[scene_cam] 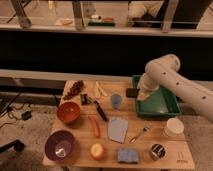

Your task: Place eraser in paper cup

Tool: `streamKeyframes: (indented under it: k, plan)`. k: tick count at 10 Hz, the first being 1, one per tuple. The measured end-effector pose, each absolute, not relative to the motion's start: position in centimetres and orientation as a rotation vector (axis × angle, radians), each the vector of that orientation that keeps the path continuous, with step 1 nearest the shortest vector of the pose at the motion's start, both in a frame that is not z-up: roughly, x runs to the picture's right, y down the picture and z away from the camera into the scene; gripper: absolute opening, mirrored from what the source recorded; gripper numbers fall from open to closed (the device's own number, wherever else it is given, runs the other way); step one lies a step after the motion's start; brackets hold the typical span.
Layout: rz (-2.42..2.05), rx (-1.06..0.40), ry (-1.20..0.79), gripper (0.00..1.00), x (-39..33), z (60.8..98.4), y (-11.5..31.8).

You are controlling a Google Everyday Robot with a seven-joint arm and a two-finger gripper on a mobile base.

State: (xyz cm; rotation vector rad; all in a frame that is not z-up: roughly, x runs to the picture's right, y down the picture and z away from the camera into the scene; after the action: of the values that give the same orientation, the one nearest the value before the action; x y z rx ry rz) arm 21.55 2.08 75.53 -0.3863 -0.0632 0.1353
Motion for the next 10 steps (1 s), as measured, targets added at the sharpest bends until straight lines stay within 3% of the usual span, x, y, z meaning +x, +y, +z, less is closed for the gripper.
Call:
streamKeyframes:
  k: [7, 10]
  plan:
    - [0.502, -0.435, -0.070, 0.06, 32.2, 69.9, 10.3]
    - [0.471, -0.448, -0.043, 0.06, 32.1, 69.4, 10.3]
